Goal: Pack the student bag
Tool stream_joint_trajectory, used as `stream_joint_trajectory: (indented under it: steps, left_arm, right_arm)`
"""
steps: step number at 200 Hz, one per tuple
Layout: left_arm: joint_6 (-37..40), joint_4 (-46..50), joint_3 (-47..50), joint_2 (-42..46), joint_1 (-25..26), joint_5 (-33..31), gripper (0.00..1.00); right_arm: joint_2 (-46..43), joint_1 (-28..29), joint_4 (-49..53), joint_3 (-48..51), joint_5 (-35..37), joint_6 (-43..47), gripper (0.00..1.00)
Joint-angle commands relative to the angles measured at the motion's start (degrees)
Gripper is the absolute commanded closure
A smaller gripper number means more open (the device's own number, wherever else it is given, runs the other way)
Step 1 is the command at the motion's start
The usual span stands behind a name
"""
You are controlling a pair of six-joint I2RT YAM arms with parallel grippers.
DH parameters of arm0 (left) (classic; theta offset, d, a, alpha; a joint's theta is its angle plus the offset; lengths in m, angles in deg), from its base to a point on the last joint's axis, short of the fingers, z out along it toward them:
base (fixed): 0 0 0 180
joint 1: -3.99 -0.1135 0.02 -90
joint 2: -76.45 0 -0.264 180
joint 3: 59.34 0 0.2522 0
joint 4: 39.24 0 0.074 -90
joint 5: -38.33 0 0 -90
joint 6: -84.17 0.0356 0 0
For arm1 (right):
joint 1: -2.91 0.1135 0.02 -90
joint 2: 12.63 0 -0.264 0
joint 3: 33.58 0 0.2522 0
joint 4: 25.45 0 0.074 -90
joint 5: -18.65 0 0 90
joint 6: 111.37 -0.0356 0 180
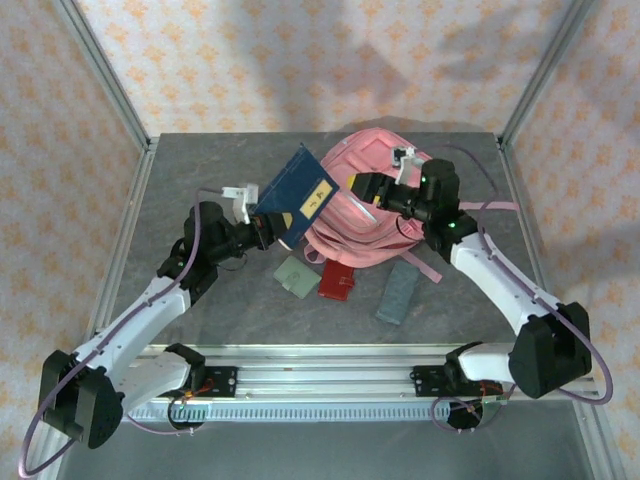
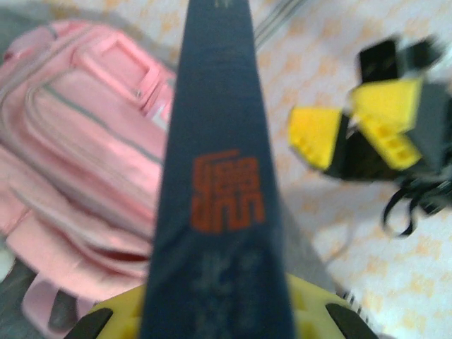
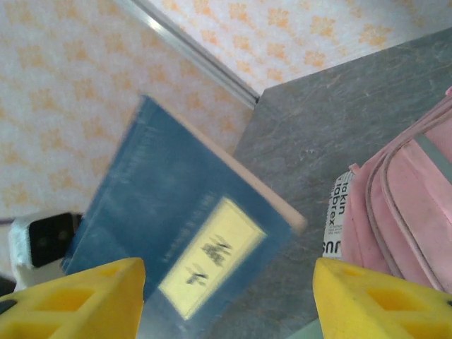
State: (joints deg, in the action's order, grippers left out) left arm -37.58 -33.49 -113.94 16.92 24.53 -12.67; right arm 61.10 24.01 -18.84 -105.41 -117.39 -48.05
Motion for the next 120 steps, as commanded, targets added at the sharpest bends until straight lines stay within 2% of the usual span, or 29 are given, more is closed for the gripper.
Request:
stream_joint_trajectory:
  steps: [1,28,45,85,105,120]
  left_arm:
    - [9.0,9.7,-4.2,-1.4,-0.1,11.4,1.0]
    - [10.0,9.2,-5.7,-1.3,-0.1,19.0,1.0]
    - [9.6,8.0,-5.6,-0.3,-0.1,23.5,1.0]
    - [7.3,4.5,-4.4,1.8,-0.1,28.1,1.0]
    - [5.8,2.1,-3.7,2.0,-0.1,30.0,1.0]
    - [5.1,1.1,-3.5,2.2,-0.1,30.9,1.0]
  right_arm:
    - [1.0,0.3,10.2,-6.1,-7.9,11.8,0.36]
    - [3.6,0.3,12.4,-8.8,-15.8,16.2,0.35]
    - [4.4,0.3,13.7,-10.1,-17.8,18.1,0.34]
    - [4.8,0.3,17.4,-11.5,-23.3,22.5,0.33]
    - [4.6,0.3,18.0,-10.8,-24.3,23.1,0.33]
    - [4.3,0.3,19.7,-10.8,-20.7,23.9,0.33]
